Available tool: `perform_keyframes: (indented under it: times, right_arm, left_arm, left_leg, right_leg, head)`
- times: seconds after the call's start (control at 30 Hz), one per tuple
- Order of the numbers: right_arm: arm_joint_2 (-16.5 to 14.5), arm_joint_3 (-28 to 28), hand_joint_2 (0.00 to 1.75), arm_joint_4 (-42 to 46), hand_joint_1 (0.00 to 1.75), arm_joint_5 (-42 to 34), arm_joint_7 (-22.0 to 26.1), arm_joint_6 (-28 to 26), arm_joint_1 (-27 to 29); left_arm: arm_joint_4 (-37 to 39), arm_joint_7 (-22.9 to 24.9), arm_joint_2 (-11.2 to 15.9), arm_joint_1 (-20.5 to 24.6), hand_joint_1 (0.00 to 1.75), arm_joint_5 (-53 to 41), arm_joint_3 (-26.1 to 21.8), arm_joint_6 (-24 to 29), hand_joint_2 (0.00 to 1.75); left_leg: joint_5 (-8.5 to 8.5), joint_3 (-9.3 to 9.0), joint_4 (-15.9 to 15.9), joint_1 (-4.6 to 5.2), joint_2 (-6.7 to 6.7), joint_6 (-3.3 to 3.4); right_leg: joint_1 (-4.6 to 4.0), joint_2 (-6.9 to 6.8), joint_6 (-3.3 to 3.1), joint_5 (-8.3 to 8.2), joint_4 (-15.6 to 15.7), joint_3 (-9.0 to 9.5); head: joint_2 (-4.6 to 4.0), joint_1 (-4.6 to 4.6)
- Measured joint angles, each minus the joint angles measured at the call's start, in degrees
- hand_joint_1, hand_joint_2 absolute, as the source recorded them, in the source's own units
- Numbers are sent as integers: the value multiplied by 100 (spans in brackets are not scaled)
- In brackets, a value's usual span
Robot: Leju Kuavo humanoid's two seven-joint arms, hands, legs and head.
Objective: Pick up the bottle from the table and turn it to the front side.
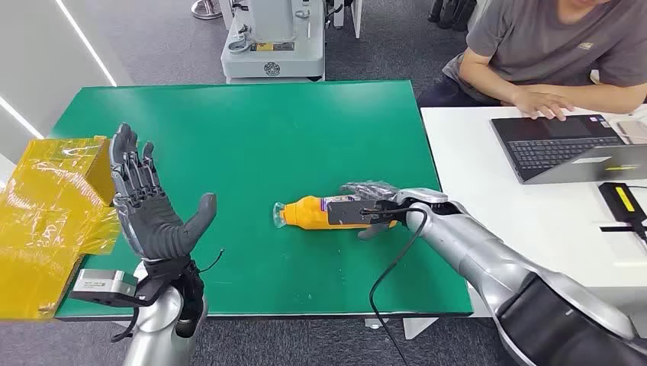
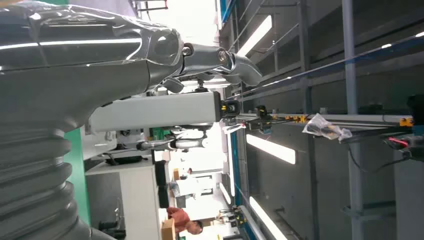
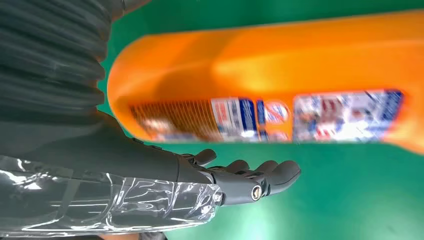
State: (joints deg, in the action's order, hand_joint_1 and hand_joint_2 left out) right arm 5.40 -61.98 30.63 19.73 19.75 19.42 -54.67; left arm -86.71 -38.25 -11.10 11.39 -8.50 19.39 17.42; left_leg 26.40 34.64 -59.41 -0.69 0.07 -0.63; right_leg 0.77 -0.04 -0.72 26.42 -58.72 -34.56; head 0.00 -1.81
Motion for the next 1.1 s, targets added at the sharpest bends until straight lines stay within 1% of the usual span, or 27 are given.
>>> perform_keyframes:
  times: [0.2, 0.37, 0.8, 0.83, 0.93, 0.97, 1.0, 1.1]
  right_arm:
    - [0, -7, 175, -117, 0, 50, -26, -113, 72]
    - [0, -20, 175, -222, 0, 238, -136, -316, 108]
    - [16, -25, 175, -376, 0, 332, -262, -540, 139]
    - [22, -25, 175, -380, 7, 338, -276, -558, 148]
    - [49, -22, 175, -385, 118, 359, -297, -606, 174]
    - [63, -17, 175, -383, 148, 377, -301, -636, 186]
    - [78, -10, 175, -381, 148, 398, -306, -669, 197]
    - [110, 26, 175, -375, 168, 436, -323, -743, 221]
  left_arm:
    - [46, -23, -1, 85, 0, 43, 0, 23, 175]
    - [92, -23, -2, 145, 0, 67, 0, 56, 175]
    - [124, -24, -2, 156, 0, 68, 0, 69, 175]
    - [127, -23, -2, 158, 0, 68, 0, 70, 175]
    - [143, -23, -3, 171, 0, 69, 0, 70, 175]
    - [150, -23, -4, 176, 0, 71, 0, 70, 175]
    - [156, -23, -4, 180, 0, 75, 0, 70, 175]
    - [172, -24, -4, 186, 0, 80, 0, 69, 175]
  left_leg:
    - [0, 0, 0, 0, 0, 0]
    - [0, 0, 0, 0, 0, 0]
    - [0, -1, 0, 0, 0, 0]
    - [0, -1, 0, 0, 0, 0]
    - [0, -1, 0, 0, 1, 0]
    - [0, -1, -1, 0, 1, 0]
    - [0, -2, -1, 0, 1, 0]
    - [0, -2, -1, 0, 2, 0]
  right_leg:
    - [0, 0, 0, 0, 0, 0]
    - [0, 0, 0, 0, 0, 0]
    - [0, 1, 0, 0, 0, 0]
    - [0, 1, 0, 0, 0, -1]
    - [0, 1, 0, 0, 0, 0]
    - [0, 1, 0, 0, 0, 0]
    - [0, 2, 0, 0, 0, 0]
    - [0, 3, 0, 0, 1, 0]
  head:
    - [0, -1]
    - [0, -1]
    - [0, 0]
    - [0, 0]
    - [0, 0]
    - [0, 0]
    - [0, 0]
    - [0, 0]
